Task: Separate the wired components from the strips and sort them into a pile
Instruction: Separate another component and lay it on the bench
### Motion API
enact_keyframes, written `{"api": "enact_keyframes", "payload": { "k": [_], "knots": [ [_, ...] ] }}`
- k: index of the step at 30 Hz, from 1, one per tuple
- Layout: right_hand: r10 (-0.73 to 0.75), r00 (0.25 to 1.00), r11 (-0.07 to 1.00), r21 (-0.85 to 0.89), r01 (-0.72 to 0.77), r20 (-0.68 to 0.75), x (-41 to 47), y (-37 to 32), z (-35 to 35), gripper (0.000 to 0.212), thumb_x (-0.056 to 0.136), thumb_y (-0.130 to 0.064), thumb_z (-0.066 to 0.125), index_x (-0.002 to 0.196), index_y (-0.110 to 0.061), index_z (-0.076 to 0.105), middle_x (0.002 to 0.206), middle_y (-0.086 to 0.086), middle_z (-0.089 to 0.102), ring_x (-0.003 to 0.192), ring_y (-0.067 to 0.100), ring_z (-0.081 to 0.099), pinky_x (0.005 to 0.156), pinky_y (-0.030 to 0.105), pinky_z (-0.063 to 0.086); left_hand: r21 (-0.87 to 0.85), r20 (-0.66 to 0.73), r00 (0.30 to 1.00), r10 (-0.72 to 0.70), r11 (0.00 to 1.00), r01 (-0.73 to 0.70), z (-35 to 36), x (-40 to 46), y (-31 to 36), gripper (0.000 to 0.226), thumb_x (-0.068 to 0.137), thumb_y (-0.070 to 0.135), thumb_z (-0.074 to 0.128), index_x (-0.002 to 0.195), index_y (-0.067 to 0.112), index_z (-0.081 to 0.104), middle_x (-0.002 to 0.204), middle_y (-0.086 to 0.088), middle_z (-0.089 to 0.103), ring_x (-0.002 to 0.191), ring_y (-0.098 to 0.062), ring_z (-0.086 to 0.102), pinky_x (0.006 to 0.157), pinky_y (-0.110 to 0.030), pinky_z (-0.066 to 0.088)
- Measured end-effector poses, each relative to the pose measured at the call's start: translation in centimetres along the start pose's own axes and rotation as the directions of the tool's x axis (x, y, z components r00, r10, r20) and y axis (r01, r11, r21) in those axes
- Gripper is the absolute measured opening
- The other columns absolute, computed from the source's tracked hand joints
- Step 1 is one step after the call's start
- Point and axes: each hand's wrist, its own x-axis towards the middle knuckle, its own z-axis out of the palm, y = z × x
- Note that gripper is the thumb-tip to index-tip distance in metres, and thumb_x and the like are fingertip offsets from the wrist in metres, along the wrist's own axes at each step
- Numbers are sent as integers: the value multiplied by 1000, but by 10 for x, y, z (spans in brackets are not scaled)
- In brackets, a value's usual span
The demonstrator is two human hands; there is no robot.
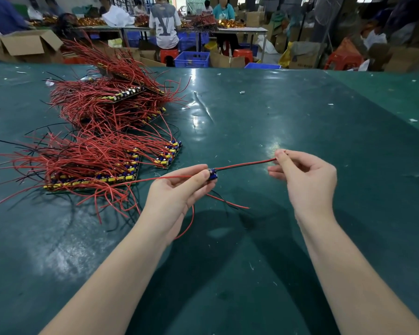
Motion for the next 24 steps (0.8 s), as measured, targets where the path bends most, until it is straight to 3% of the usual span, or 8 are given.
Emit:
{"api": "enact_keyframes", "payload": {
  "k": [2,5,7,11,14,16,19,24],
  "knots": [
    [129,991,976,171,-133,36,0,-4,0,5,85,-9,72,80,-8,74,72,1,73,65,17,71,63,21,56,2,10,1000,-4,1000,4,0,0,0,19,74,0,67,92,-5,68,83,-16,73,79,-25,72,70,-22,57],
    [362,923,818,431,-381,129,3,-10,-2,6,81,-12,76,84,-7,74,76,3,74,70,12,71,60,15,53,-7,40,999,-19,1000,19,2,-2,-3,17,75,0,67,91,-5,69,83,-16,73,78,-25,72,70,-23,57],
    [423,884,776,426,-466,197,4,-12,-2,12,79,-18,78,87,-11,73,78,1,73,72,11,71,57,14,52,-13,51,999,-15,1000,15,4,-2,-5,21,72,5,68,91,-4,69,84,-16,73,80,-25,72,71,-23,57],
    [465,756,756,238,-609,460,-7,-13,11,38,64,-24,77,97,-7,69,80,6,72,71,15,71,61,20,56,-3,101,995,1,1000,0,5,-2,-8,21,75,9,65,93,0,70,88,-14,73,84,-22,72,74,-23,56],
    [431,667,793,98,-602,608,-19,-8,19,39,65,-22,74,100,-4,71,94,13,74,82,20,72,71,25,58,18,159,987,-22,1000,19,6,-3,-8,19,91,10,53,99,1,69,96,-13,74,88,-22,71,77,-23,56],
    [403,654,812,80,-578,640,-24,-6,22,32,66,-22,75,94,-6,74,98,16,74,85,22,72,74,27,58,50,202,979,-40,998,30,7,-5,-7,25,99,8,42,104,1,66,100,-11,73,90,-22,71,78,-24,56],
    [378,667,833,79,-547,642,-25,-5,22,30,70,-22,75,94,-5,74,100,20,73,88,25,72,75,27,57,129,200,978,-61,991,35,8,-6,-5,27,102,11,40,109,4,65,103,-8,70,90,-22,71,76,-26,58],
    [358,734,822,179,-541,577,-21,-5,21,22,65,-15,76,84,-5,76,90,16,74,83,25,73,69,27,58,192,28,998,-59,980,53,6,-2,4,37,103,29,37,111,8,66,99,-10,67,84,-23,72,65,-29,58]
  ]
}}
